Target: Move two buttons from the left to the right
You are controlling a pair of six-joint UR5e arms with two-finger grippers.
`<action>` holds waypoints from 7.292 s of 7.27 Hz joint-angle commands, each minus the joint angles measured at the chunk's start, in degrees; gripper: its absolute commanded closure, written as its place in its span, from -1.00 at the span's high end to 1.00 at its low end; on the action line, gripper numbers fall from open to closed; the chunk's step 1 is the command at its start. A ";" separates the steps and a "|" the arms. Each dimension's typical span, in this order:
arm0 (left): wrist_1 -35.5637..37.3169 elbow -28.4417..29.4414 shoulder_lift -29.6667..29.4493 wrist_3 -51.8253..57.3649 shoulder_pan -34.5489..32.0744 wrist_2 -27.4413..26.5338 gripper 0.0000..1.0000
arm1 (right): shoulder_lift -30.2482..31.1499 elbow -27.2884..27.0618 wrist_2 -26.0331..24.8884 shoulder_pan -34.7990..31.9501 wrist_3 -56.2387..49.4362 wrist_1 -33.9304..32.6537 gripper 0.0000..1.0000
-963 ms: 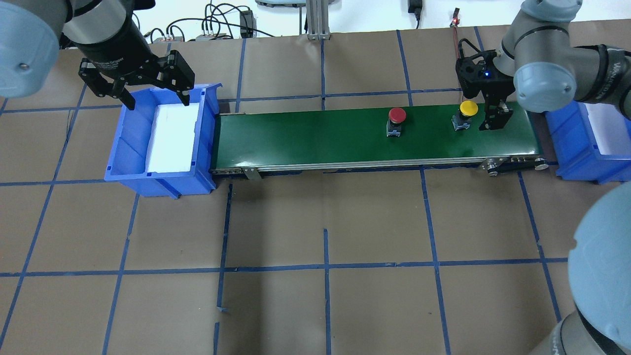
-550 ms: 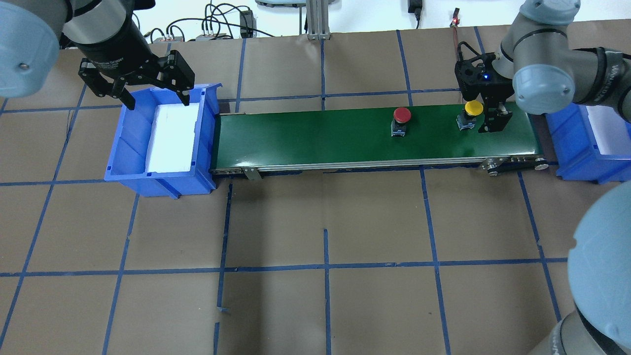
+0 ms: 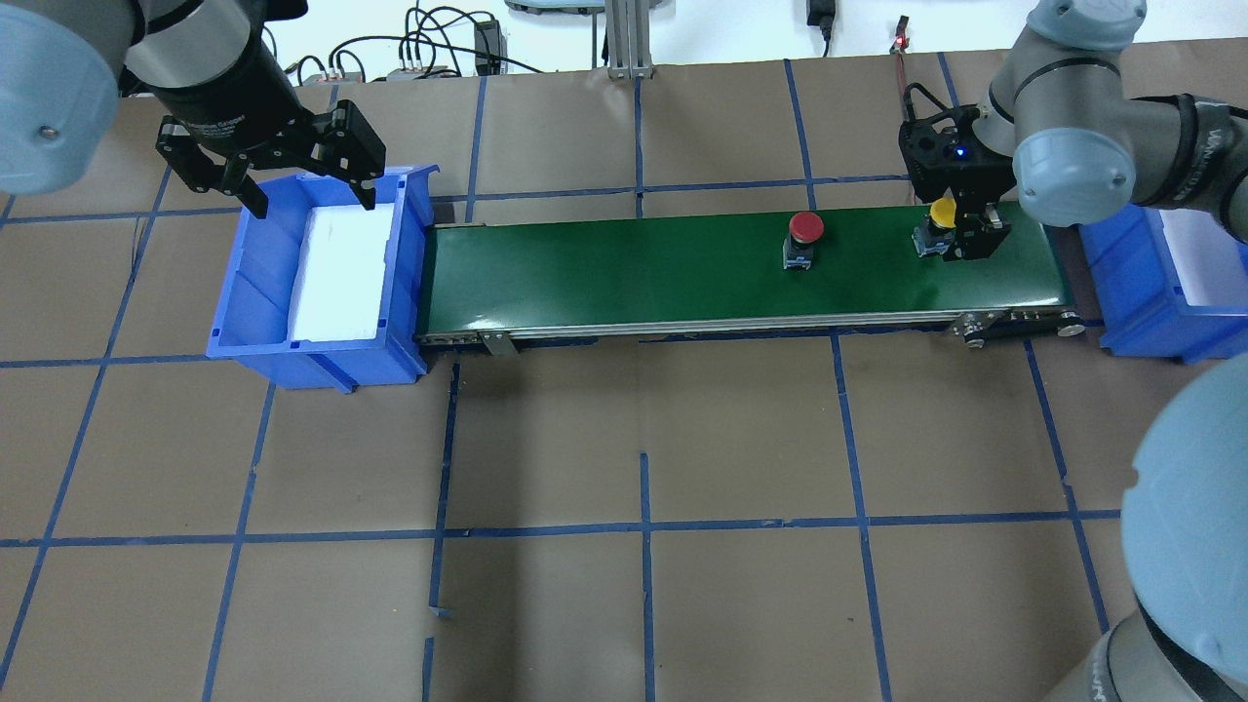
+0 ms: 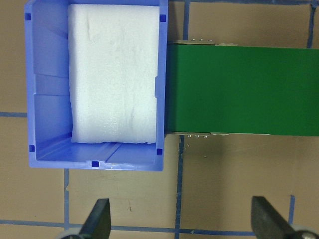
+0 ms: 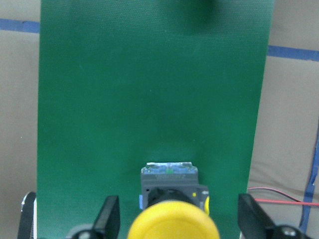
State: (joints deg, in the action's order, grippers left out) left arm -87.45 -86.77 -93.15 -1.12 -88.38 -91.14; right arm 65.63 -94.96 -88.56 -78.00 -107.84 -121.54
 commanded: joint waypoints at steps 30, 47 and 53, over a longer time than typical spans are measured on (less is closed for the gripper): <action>0.35 0.02 -0.02 0.15 0.05 0.00 1.00 | -2.70 9.18 2.95 4.08 2.11 10.97 0.98; 2.89 0.28 -0.38 0.59 0.05 -0.35 1.00 | -0.59 3.55 1.55 3.82 1.85 5.96 0.99; 2.20 -3.41 4.55 0.94 -0.21 -0.26 1.00 | -0.95 3.02 2.16 3.82 2.02 6.14 0.99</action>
State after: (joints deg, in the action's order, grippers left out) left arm -85.27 -90.05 -88.70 -0.18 -88.45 -91.52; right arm 64.72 -91.95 -86.42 -74.18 -105.82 -115.41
